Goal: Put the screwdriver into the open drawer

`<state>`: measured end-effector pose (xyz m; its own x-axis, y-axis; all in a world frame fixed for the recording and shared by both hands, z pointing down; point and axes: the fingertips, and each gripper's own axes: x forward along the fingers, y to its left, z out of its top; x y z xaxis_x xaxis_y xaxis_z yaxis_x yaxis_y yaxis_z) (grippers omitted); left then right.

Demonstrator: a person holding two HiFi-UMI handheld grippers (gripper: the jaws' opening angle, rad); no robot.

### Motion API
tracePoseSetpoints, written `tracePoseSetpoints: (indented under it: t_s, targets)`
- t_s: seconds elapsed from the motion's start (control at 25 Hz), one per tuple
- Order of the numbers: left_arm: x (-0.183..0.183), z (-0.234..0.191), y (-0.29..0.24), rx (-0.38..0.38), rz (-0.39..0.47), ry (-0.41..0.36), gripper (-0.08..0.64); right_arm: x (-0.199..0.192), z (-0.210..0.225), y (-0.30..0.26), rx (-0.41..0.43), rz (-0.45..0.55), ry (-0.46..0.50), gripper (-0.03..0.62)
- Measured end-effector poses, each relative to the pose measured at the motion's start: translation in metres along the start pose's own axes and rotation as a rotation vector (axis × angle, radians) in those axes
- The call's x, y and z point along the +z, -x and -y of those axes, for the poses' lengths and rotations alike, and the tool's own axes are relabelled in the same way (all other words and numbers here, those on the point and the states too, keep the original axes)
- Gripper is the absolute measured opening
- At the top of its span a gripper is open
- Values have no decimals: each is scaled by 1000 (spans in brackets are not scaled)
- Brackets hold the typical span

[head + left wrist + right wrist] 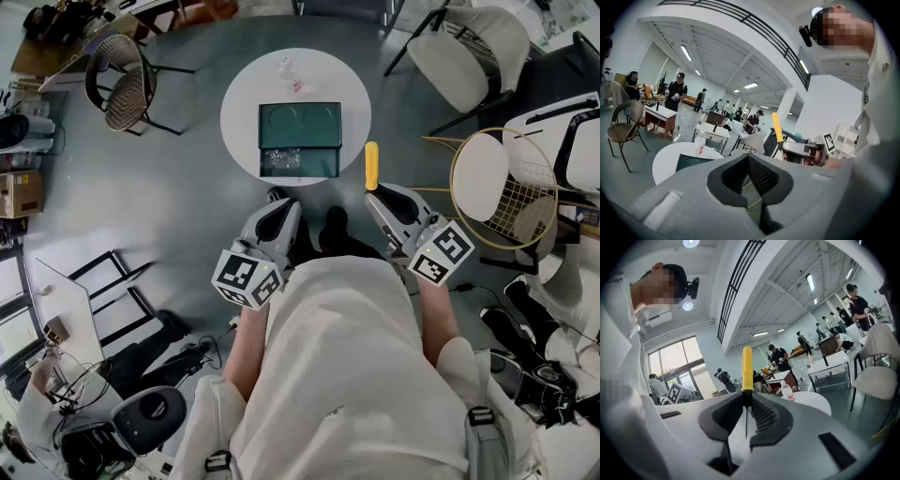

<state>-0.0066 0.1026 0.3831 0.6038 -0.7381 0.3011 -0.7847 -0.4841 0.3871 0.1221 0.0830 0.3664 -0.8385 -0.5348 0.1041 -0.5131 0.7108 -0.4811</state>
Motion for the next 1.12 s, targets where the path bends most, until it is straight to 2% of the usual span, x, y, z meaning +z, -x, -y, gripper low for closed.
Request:
tracePoseSetpoints:
  t_s: [0.6, 1.12]
  targets:
    - [2, -12, 0, 0, -5, -8, 11, -5, 0, -16, 6, -29, 17, 66]
    - [1, -19, 3, 22, -6, 16, 12, -9, 5, -30, 12, -70, 26, 66]
